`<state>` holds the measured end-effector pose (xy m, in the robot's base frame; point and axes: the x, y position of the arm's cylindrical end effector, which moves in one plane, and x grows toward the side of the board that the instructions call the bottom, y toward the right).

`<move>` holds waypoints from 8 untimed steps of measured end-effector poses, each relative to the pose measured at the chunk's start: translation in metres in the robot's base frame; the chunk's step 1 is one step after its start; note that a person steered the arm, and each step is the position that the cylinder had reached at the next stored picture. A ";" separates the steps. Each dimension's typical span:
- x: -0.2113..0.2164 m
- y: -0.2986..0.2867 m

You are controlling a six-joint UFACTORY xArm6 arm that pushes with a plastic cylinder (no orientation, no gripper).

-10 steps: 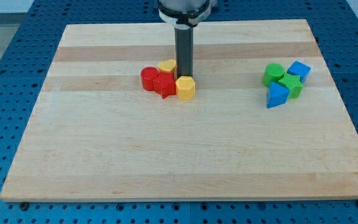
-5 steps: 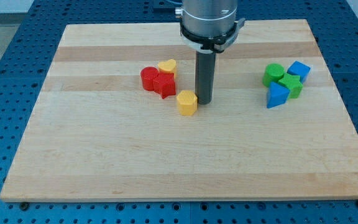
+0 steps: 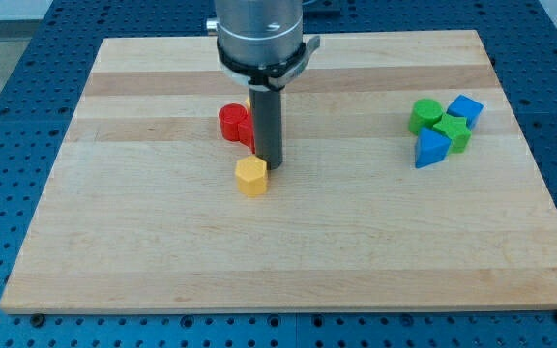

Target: Push the yellow hexagon towards the bottom center

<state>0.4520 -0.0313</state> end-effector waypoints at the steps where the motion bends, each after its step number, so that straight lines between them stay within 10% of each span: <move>1: 0.014 -0.009; 8: 0.055 -0.024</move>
